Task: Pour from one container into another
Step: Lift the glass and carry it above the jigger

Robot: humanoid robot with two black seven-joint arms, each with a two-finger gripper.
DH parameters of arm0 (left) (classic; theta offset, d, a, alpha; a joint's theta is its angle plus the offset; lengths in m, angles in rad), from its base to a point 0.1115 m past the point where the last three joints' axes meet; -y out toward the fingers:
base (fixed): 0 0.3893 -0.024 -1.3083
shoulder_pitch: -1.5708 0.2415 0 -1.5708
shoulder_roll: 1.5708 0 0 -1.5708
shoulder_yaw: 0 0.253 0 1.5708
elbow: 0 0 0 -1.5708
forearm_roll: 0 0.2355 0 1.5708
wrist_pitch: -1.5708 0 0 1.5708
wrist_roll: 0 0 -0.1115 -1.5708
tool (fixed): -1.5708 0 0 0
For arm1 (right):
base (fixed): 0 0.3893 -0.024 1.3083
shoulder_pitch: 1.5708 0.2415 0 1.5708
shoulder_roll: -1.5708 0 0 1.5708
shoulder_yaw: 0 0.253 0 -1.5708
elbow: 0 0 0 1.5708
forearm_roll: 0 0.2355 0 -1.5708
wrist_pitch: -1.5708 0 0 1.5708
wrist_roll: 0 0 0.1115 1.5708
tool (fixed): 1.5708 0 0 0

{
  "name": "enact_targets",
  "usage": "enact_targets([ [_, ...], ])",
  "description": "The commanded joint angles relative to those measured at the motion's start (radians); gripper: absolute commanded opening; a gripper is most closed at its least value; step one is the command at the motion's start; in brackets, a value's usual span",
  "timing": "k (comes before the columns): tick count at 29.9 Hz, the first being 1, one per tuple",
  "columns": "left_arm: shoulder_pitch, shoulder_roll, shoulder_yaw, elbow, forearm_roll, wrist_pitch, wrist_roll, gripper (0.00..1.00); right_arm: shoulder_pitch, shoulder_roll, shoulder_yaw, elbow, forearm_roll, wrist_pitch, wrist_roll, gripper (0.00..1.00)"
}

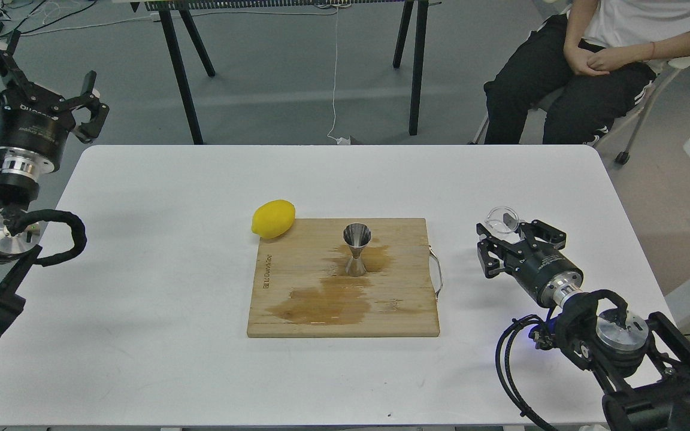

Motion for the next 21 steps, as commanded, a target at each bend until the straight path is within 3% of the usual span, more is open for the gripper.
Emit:
enact_targets([
  [1,0.000,0.004,0.000,-0.005,0.000,0.001,0.000,1.00,0.065,-0.009,-0.056,0.027,-0.005,-0.037,0.000,0.43],
  [11,0.002,0.023,-0.001,-0.005,0.000,0.004,-0.001,1.00,0.307,0.006,-0.289,0.003,-0.180,-0.133,0.003,0.43],
  [21,0.000,0.017,-0.001,-0.005,0.000,0.017,-0.001,1.00,0.373,0.019,-0.409,-0.024,-0.396,-0.137,0.003,0.43],
])
